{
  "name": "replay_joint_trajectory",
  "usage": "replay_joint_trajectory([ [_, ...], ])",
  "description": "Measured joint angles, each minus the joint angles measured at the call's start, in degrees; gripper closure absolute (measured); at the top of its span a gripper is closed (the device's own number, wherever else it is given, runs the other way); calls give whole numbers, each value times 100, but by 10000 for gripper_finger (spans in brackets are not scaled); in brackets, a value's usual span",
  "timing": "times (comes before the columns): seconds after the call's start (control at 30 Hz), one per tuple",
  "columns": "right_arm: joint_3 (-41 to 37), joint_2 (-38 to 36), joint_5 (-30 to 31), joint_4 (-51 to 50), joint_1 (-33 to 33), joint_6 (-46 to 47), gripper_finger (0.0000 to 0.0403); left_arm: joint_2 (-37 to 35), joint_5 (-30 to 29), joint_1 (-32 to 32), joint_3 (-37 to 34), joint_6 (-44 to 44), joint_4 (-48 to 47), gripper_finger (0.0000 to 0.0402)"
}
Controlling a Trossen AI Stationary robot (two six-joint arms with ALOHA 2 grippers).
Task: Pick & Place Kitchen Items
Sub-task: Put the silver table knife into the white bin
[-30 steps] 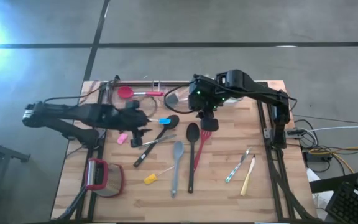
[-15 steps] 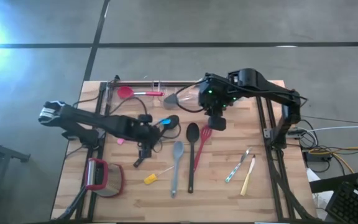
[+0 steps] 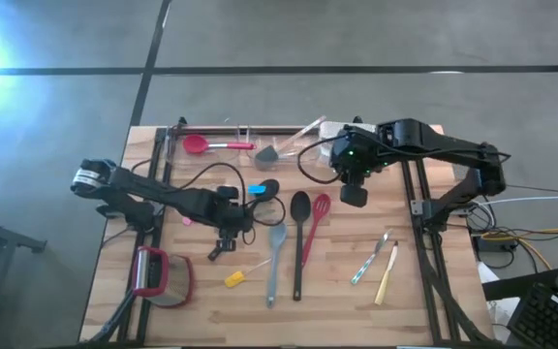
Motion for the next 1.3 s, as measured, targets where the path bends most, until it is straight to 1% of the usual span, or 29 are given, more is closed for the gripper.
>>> replay_joint_trajectory([
  [0.13, -500, -237, 0, 409, 0, -16, 328, 114, 117, 4, -32, -117, 0, 225],
  [0.27, -862, -353, -2, 558, 0, -18, 335, 127, 255, 52, -227, -136, -1, 225],
  [0.43, -1082, -366, -2, 624, -2, -44, 342, 92, 252, 211, -480, -94, 90, 225],
  [0.57, -1163, -369, -2, 763, -2, -45, 344, 92, 295, 329, -643, 292, 237, 225],
  [0.7, -1175, -369, -4, 771, -2, -39, 339, 90, 723, 490, -842, 616, 419, 225],
  [0.83, -1178, -369, -4, 776, -2, -39, 335, 90, 837, 629, -978, 864, 557, 225],
  [1.03, -1178, -369, -7, 866, -2, -41, 332, 90, 916, 849, -1038, 1099, 728, 225],
  [1.17, -1178, -369, -7, 867, -2, -41, 338, 89, 1303, 961, -1038, 1130, 796, 225],
  [1.3, -1178, -369, -7, 868, -2, -65, 344, 95, 1367, 977, -1124, 1160, 980, 225],
])
